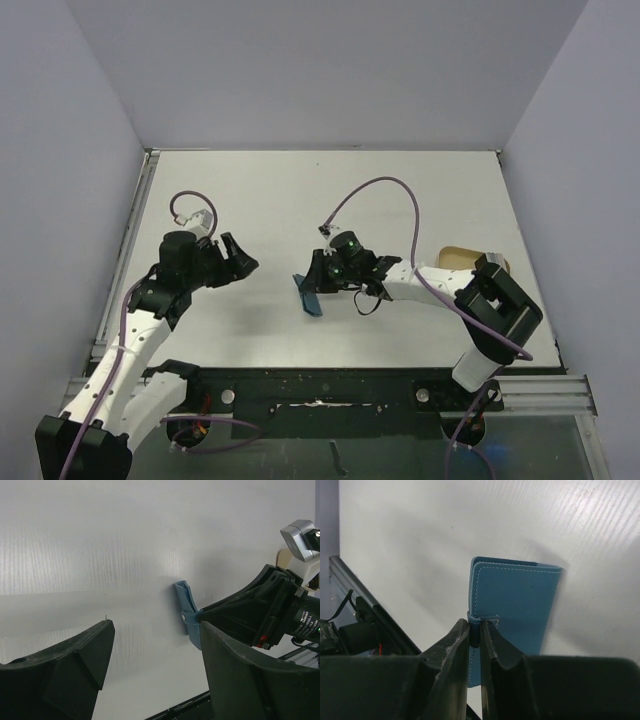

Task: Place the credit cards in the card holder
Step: Turn over the card holder at the center of the board.

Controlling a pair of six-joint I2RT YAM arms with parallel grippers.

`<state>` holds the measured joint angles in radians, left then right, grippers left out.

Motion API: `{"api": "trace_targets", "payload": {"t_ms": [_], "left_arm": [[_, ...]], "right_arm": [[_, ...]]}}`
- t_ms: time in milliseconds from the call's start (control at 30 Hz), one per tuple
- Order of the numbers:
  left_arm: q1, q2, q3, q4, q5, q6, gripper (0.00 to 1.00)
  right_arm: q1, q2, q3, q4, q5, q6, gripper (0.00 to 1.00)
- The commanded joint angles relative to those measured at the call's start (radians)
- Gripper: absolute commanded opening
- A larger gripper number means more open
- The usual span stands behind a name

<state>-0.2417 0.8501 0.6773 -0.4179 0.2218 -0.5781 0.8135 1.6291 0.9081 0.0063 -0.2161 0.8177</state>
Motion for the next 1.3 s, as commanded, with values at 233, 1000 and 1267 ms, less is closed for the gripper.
{"api": "trace_targets", "payload": {"t_ms": [233, 1000, 1267], "left_arm": [[-0.016, 0.047, -0.016, 0.081, 0.050, -0.087, 0.64], [-0.044, 0.177, -0.076, 0.184, 0.120, -0.142, 0.55], [-0.066, 0.190, -0.097, 0.237, 0.154, -0.167, 0.54]], "right_arm": [[-0.111, -0.022, -0.173, 0.315, -0.223, 0.086, 0.08], [-0.130, -0.014, -0.170, 0.233, -0.219, 0.022, 0.20], [-0.157, -0.088, -0.045, -0.195, 0.131, -0.138, 0.40]]}}
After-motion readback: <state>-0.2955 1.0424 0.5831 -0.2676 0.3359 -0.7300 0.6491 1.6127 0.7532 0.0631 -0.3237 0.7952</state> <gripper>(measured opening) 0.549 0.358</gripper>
